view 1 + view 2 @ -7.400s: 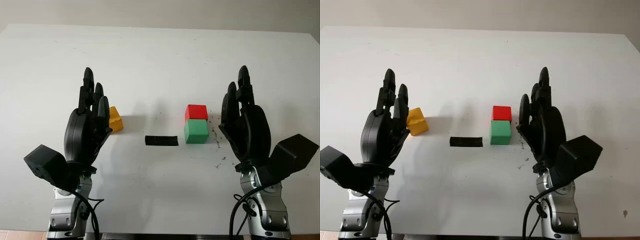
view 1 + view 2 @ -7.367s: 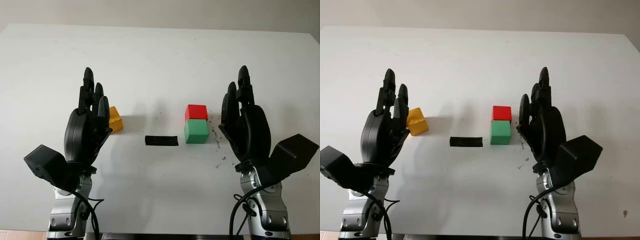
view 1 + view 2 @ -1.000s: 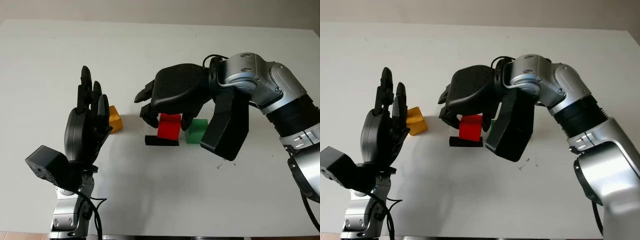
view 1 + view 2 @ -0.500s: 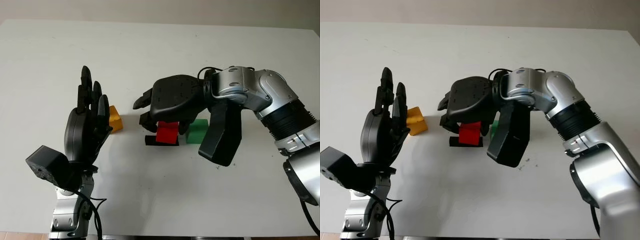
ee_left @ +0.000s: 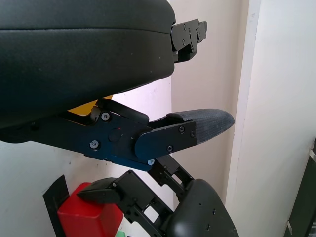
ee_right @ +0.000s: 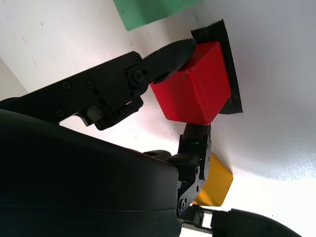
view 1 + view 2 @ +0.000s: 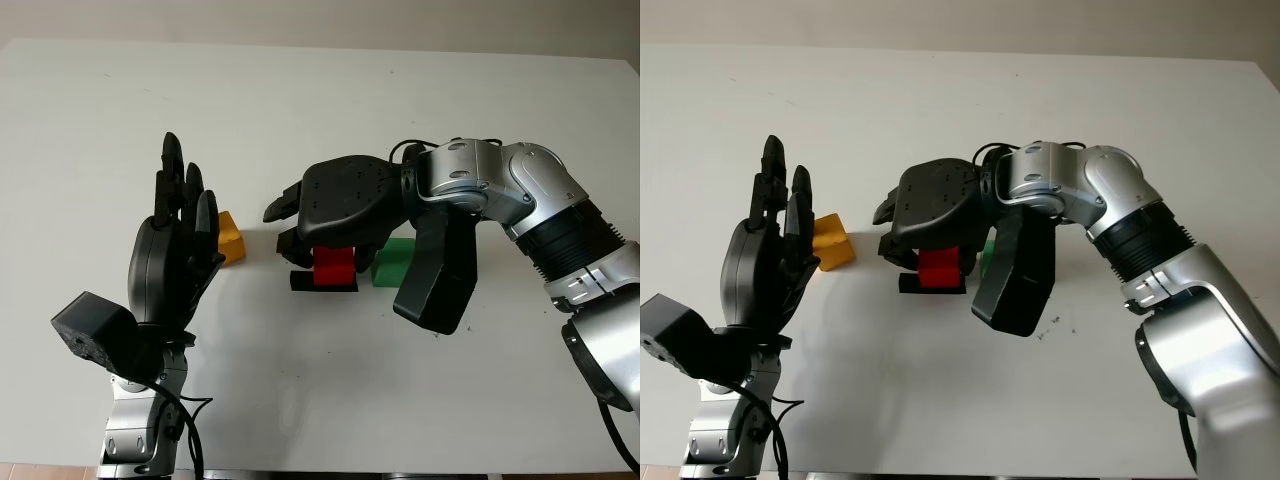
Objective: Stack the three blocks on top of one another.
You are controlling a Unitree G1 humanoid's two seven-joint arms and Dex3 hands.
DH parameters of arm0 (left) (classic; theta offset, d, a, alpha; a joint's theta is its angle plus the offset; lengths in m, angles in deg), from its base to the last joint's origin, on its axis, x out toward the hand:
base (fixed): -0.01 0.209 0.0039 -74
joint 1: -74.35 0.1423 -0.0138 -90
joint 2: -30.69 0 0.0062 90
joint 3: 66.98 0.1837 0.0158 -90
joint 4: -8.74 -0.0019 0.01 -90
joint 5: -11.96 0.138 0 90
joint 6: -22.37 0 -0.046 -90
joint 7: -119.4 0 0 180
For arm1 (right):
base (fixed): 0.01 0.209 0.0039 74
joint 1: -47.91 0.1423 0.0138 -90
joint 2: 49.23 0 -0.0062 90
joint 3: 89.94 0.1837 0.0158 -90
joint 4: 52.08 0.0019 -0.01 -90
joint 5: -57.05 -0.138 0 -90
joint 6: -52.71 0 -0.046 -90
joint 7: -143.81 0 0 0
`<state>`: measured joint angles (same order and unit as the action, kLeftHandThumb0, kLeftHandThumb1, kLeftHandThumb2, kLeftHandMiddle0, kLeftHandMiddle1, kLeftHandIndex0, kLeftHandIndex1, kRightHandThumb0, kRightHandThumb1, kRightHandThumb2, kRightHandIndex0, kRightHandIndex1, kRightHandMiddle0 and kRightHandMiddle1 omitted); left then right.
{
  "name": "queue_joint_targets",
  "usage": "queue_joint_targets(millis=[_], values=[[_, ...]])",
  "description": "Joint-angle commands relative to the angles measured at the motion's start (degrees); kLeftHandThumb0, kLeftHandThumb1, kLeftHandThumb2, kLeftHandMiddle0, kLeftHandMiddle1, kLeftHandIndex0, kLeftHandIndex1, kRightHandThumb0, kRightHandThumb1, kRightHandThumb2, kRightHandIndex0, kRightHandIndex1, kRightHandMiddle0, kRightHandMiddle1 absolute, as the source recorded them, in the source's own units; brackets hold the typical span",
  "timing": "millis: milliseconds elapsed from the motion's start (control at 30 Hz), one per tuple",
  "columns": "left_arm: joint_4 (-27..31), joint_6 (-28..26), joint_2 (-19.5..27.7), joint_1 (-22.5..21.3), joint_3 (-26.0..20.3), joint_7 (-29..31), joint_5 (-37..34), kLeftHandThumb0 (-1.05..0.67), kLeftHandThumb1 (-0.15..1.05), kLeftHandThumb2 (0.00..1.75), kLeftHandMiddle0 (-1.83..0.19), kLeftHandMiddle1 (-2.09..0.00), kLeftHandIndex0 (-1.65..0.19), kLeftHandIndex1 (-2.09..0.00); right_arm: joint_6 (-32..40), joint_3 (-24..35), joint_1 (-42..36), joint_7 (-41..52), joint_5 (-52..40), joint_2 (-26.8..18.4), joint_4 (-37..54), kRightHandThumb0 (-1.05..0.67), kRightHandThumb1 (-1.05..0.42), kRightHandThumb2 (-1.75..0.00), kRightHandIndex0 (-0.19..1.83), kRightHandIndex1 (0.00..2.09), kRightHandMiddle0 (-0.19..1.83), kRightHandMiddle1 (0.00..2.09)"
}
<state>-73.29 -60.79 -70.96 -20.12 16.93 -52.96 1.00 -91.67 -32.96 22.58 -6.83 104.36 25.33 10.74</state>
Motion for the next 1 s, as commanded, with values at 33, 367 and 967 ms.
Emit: queue_joint_targets(millis=[33, 367, 967], values=[[0.75, 0.77, -0.28, 0.74, -0.09, 0.17, -0.31, -0.61, 1.05, 0.61, 0.18, -0.05, 0.19, -0.03, -0.34, 0.02, 0.46, -0.54, -0.16, 0.16, 0.29, -0.44, -0.96, -0.05, 0.33, 0.06, 0.45, 1.46], [0.49, 1.23, -0.23, 0.89, -0.02, 0.06, 0.13, -0.62, 1.05, 0.61, 0.18, -0.05, 0.19, -0.04, 1.43, 0.09, -0.18, 2.83, -3.23, 0.41, -0.94, -0.46, -0.96, -0.06, 0.28, 0.04, 0.4, 1.43], [0.65, 1.11, -0.15, 0.95, -0.07, -0.19, 0.39, -0.62, 1.05, 0.61, 0.18, -0.05, 0.18, -0.03, -0.7, -0.75, 0.66, 3.39, -2.53, -0.81, -2.68, -0.72, -0.9, -0.05, -0.17, 0.01, -0.15, 0.16]])
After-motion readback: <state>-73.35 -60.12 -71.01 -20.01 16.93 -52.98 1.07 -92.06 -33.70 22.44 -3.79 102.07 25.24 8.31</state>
